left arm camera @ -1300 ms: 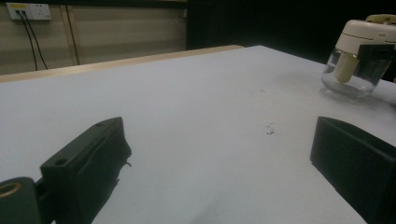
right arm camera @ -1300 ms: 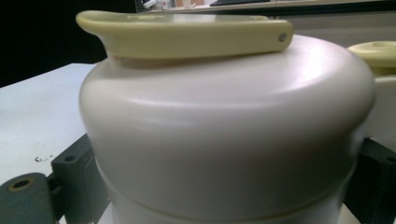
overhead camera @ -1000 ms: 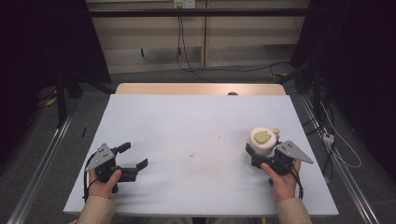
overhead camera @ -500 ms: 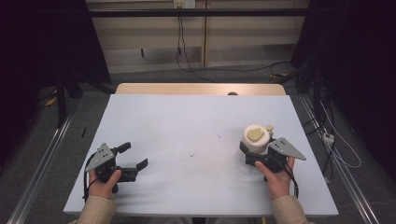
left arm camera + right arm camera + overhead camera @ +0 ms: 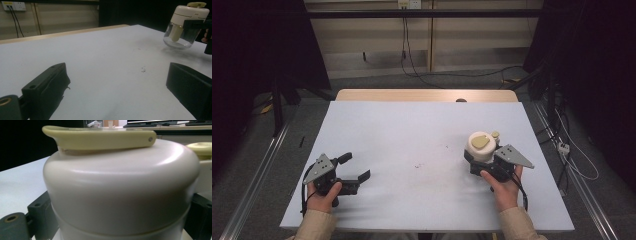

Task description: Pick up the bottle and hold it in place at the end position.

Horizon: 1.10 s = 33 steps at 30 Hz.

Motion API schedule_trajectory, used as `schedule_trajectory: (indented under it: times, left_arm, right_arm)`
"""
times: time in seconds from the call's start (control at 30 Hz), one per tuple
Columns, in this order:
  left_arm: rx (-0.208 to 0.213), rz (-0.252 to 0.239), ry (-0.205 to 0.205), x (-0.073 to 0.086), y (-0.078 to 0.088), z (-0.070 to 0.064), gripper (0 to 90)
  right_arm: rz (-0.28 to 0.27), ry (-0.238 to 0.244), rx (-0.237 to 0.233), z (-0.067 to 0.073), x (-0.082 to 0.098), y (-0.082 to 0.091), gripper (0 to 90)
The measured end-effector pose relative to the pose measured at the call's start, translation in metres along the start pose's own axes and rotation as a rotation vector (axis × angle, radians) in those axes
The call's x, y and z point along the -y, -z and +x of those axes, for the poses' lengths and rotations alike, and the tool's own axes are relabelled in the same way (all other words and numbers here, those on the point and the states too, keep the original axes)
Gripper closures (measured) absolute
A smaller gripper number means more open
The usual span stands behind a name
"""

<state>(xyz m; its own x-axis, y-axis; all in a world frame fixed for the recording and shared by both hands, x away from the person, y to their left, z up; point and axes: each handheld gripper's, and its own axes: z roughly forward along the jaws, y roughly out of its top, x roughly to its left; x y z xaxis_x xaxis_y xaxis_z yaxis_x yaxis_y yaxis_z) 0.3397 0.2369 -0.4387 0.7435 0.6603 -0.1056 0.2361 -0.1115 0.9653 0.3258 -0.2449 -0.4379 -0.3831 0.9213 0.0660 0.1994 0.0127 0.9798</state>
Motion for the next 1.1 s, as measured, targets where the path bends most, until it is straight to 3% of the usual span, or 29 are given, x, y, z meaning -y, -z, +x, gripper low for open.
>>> schedule_trajectory:
  times: [1.1]
  left_arm:
    - [0.002, -0.001, 0.001, 0.000, 0.000, 0.000, 3.4]
  right_arm:
    - [-0.010, 0.002, -0.046, 0.016, -0.007, -0.023, 7.0]
